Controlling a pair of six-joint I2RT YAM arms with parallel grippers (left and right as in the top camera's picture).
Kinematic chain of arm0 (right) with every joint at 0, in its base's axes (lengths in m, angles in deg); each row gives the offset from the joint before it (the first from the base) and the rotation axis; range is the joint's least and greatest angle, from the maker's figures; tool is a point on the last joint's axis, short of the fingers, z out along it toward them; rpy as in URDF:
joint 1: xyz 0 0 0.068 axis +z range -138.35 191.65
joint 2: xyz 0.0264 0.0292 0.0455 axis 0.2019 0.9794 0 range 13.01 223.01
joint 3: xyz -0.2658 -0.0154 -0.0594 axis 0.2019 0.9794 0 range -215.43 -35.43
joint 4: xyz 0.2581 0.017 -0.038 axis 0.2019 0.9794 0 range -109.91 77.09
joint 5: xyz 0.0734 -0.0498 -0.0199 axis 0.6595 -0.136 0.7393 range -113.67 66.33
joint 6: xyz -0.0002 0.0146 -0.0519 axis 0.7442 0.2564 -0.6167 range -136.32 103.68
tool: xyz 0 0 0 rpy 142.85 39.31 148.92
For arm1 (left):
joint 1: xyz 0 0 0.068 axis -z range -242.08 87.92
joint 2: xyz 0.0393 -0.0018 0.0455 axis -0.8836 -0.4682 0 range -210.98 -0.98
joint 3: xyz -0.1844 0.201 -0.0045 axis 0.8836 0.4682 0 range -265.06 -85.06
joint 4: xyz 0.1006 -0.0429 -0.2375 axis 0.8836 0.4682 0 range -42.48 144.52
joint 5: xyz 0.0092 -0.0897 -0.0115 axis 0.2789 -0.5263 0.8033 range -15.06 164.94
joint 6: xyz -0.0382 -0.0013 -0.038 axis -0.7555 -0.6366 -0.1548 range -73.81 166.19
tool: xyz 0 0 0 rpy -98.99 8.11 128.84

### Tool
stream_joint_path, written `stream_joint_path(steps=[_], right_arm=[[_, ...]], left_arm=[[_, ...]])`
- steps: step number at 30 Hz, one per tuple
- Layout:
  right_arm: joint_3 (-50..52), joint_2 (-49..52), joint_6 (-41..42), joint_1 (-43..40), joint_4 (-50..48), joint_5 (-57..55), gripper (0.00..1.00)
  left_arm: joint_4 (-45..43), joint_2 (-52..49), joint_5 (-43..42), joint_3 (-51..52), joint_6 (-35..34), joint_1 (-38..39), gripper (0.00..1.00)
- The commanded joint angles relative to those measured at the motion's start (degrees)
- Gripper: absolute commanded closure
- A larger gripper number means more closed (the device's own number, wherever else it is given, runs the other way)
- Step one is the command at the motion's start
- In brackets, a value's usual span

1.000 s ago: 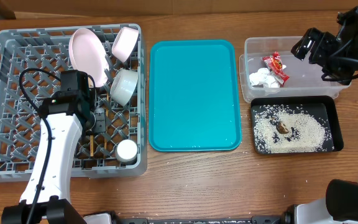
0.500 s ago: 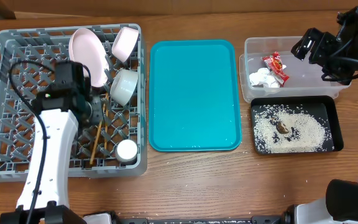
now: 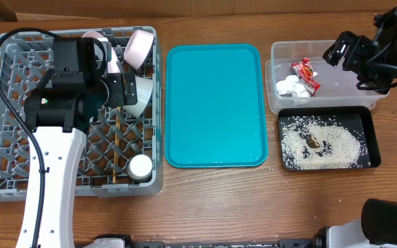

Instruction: Sort waste into correct bins and load items into the dishwasher

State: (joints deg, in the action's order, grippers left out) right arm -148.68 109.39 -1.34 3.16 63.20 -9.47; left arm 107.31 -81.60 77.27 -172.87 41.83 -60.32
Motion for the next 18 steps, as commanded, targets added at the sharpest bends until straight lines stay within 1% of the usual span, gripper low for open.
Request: stream_joint_path(steps=[1, 10, 14, 16, 18], right_arm=[[-1.1, -0.9, 0.0, 0.2, -0.3, 0.0, 0.0], [-1.1, -0.9, 0.0, 0.2, -0.3, -0.1, 0.0], [-1.1, -3.0, -0.7, 0.9, -0.3, -0.7, 0.0], [-1.1, -4.6, -4.5, 1.8, -0.3, -7.1, 0.0], [-1.1, -6.8, -4.8, 3.2, -0.3, -11.2, 0.0]], left_arm=[[0.0, -0.9, -0.9, -0.8, -0.3, -0.1, 0.0], [0.0, -1.1, -0.9, -0.8, -0.3, -0.1, 0.0], [0.0, -1.1, -0.9, -0.8, -0.3, -0.1, 0.0], [0.0, -1.2, -0.9, -0.8, -0.3, -0.1, 0.0], [0.0, -1.1, -0.9, -0.8, -0.3, -0.1, 0.0]])
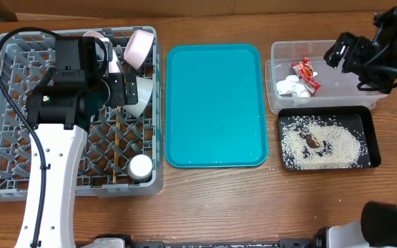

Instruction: Sort waste into correct bins and load items into the dishwasher

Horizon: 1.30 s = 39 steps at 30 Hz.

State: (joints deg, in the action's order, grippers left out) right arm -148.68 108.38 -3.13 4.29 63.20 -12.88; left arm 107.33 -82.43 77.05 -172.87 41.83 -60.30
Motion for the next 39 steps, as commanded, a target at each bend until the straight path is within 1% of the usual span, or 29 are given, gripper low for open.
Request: stream_joint_path(steps=[1, 3, 6, 8, 10, 11, 16, 18, 20, 21, 22, 23, 24, 27, 28, 29, 34, 37, 39], right_arm=[[-1.1, -7.1, -3.0, 2.8, -0.1, -8.7, 0.0], [-0.5, -9.5, -4.2, 4.1, -0.2, -9.9, 0.0], [3.2, -14.4, -8.3, 6.2, -3.9, -11.7, 0.0], [7.9, -18.4, -11.9, 7.4, -8.7, -11.8, 0.0], [13.8, -22.9, -13.0, 7.7, -14.7, -11.8, 0.0], [20.8, -27.8, -13.0, 7.7, -21.9, -11.5, 0.0], [42.7, -41.4, -13.0, 7.7, -41.4, -9.1, 0.0], [50.9, -46.8, -12.8, 7.7, -47.8, -7.2, 0.0], [60.2, -53.1, -10.6, 7.7, -55.7, -5.6, 0.0], [66.4, -57.4, -8.2, 7.7, -61.2, -5.1, 0.0], [69.7, -59.6, -6.8, 7.7, -64.0, -5.0, 0.0], [78.3, -65.5, -4.1, 7.7, -69.9, -4.7, 0.0], [82.7, -68.7, -2.9, 7.7, -72.4, -4.7, 0.0], [93.0, -77.0, -1.5, 8.2, -76.8, -4.6, 0.0], [97.9, -82.0, -1.6, 8.7, -78.1, -4.7, 0.0], [99.9, -84.3, -1.6, 8.8, -78.3, -4.7, 0.0], [106.0, -92.0, -1.6, 8.9, -78.3, -6.8, 0.0], [108.2, -94.3, -1.6, 8.9, -79.1, -6.8, 0.0], [109.7, -95.2, -1.6, 8.9, -81.2, -6.8, 0.0]], left_arm=[[0.0, -0.3, -0.7, -0.8, -0.3, -0.1, 0.0], [0.0, -0.3, -0.7, -0.8, -0.3, -0.1, 0.0], [0.0, -0.3, -0.7, -0.8, -0.3, -0.1, 0.0], [0.0, -0.3, -0.7, -0.8, -0.3, -0.1, 0.0], [0.0, -0.3, -0.7, -0.8, -0.3, -0.1, 0.0], [0.0, -0.3, -0.7, -0.8, -0.3, -0.1, 0.0], [0.0, -0.3, -0.7, -0.8, -0.3, -0.1, 0.0], [0.0, -0.3, -0.7, -0.8, -0.3, -0.1, 0.0], [0.0, -0.3, -0.7, -0.8, -0.3, -0.1, 0.0], [0.0, -0.3, -0.7, -0.8, -0.3, -0.1, 0.0], [0.0, -0.3, -0.7, -0.8, -0.3, -0.1, 0.0], [0.0, -0.3, -0.7, -0.8, -0.3, -0.1, 0.0], [0.0, -0.3, -0.7, -0.8, -0.3, -0.1, 0.0], [0.0, -0.3, -0.7, -0.8, -0.3, -0.1, 0.0], [0.0, -0.3, -0.7, -0.8, -0.3, -0.1, 0.0], [0.0, -0.3, -0.7, -0.8, -0.3, -0.1, 0.0], [0.0, -0.3, -0.7, -0.8, -0.3, -0.1, 0.0], [0.0, -0.3, -0.7, -0.8, -0.3, -0.1, 0.0], [0.0, -0.3, -0.7, -0.8, -0.3, -0.1, 0.0]])
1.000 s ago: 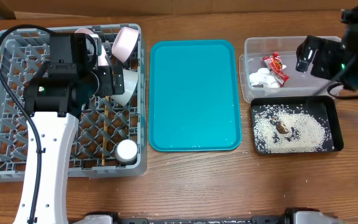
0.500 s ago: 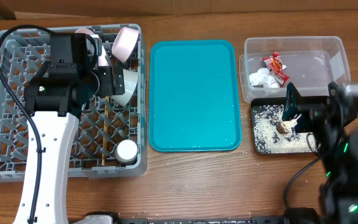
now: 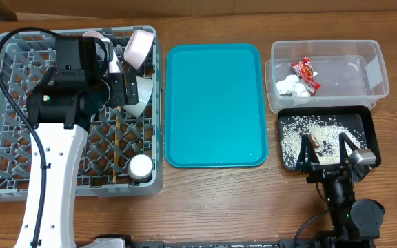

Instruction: Sort waste into correct bins and load items into the dishwasher

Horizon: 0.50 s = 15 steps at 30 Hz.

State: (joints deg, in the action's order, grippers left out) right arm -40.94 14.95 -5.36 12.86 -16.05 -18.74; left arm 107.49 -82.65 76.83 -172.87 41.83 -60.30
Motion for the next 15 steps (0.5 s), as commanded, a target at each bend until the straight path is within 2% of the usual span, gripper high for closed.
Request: stream_joint_path(steps=[1, 4, 9, 12, 15], right_arm=[[2.5, -1.8, 0.7, 0.3, -3.0, -1.0, 0.0], [5.1, -1.8, 0.7, 0.3, -6.8, -1.0, 0.0], [5.1, -1.8, 0.7, 1.1, -4.1, -1.4, 0.0], [5.1, -1.8, 1.4, 1.6, 0.9, -1.0, 0.0], [5.1, -1.8, 1.1, 1.8, 0.5, -1.0, 0.0]], left_arm=[[-0.1, -0.1, -0.4, -0.8, -0.3, -0.1, 0.0], [-0.1, -0.1, -0.4, -0.8, -0.3, -0.1, 0.0], [-0.1, -0.1, -0.4, -0.8, -0.3, -0.1, 0.0], [-0.1, -0.1, -0.4, -0.8, -0.3, -0.1, 0.0], [-0.1, -0.1, -0.4, -0.8, -0.3, -0.1, 0.0]])
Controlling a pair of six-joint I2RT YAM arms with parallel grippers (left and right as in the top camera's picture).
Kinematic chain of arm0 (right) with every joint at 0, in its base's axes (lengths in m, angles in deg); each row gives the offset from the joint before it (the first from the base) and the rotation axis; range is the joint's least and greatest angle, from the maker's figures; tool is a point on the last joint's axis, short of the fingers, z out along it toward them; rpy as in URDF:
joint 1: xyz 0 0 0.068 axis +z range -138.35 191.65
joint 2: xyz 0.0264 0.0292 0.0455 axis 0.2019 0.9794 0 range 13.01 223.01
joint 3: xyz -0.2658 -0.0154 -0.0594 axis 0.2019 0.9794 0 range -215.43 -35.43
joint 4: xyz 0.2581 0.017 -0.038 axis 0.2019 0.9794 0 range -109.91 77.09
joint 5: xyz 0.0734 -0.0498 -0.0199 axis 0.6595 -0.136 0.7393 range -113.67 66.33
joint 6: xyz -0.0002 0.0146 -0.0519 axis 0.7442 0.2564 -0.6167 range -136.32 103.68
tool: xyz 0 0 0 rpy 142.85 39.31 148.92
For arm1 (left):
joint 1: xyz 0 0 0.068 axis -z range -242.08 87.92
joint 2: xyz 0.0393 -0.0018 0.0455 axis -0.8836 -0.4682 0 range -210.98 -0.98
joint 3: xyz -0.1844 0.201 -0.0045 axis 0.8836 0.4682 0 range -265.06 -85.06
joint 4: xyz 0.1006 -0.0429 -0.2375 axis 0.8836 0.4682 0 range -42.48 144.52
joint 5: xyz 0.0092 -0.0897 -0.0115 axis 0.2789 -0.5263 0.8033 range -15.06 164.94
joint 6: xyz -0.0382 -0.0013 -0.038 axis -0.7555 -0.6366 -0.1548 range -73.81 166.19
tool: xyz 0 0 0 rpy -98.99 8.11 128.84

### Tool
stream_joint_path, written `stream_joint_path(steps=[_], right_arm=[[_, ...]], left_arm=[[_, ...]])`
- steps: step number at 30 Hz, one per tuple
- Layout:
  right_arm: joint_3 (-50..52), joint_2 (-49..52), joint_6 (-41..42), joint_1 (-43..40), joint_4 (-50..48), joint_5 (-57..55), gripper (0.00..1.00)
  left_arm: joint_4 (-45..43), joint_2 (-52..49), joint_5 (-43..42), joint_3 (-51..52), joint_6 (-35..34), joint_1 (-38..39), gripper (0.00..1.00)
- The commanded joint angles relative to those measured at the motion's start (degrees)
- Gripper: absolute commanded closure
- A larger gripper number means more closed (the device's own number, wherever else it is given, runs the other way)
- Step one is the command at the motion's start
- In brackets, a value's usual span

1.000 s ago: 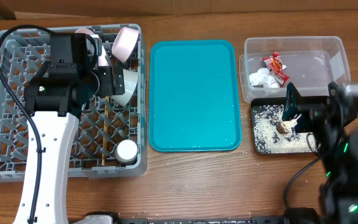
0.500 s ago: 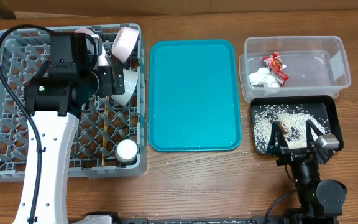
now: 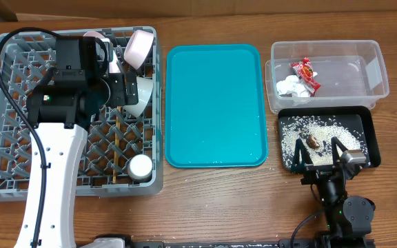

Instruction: Sort waste into correct bins and load items into the dishwasher

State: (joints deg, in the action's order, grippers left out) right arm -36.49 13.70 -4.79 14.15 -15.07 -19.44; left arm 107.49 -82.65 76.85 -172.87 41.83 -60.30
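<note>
My left gripper [image 3: 121, 91] hangs over the grey dishwasher rack [image 3: 5, 172], next to a white bowl [image 3: 139, 96]; its jaws are hidden under the arm. A pink cup [image 3: 141, 47], a white cup [image 3: 140, 166] and wooden chopsticks [image 3: 116, 148] also lie in the rack. My right gripper [image 3: 317, 153] stands open and holds nothing at the front edge of the black tray [image 3: 371, 131], which carries scattered rice and a brown scrap [image 3: 313, 142]. The clear bin [image 3: 381, 76] contains a red wrapper [image 3: 306, 74] and crumpled white tissue [image 3: 289, 86].
A bare teal tray [image 3: 216, 103] lies in the middle between the rack and the bins. The right arm's base [image 3: 350, 210] sits at the table's front edge. Wood tabletop shows around everything.
My right gripper has shifted slightly toward the table's front edge and a little left, still open. The left arm and all objects are unchanged.
My right gripper hovered at the back right by the clear bin for the first two moments. Half a second ago it stood open at the front, over the black tray's near edge, and it has since drawn slightly further forward. The left arm stayed over the rack throughout.
</note>
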Motion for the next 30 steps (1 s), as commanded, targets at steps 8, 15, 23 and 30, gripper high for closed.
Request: stream_joint_path(steps=[8, 15, 23, 30], right_arm=[[0.6, -0.5, 0.5, 0.4, -0.4, -0.3, 0.0], [0.6, -0.5, 0.5, 0.4, -0.4, -0.3, 0.0], [0.6, -0.5, 0.5, 0.4, -0.4, -0.3, 0.0], [0.6, -0.5, 0.5, 0.4, -0.4, -0.3, 0.0]], left_arm=[[-0.1, -0.1, -0.5, -0.8, -0.3, -0.1, 0.0], [-0.2, -0.1, -0.5, -0.8, -0.3, -0.1, 0.0], [0.0, 0.2, 3.2, -0.5, 0.1, -0.3, 0.0], [-13.3, 11.6, 4.3, 15.2, 0.1, -0.4, 0.0]])
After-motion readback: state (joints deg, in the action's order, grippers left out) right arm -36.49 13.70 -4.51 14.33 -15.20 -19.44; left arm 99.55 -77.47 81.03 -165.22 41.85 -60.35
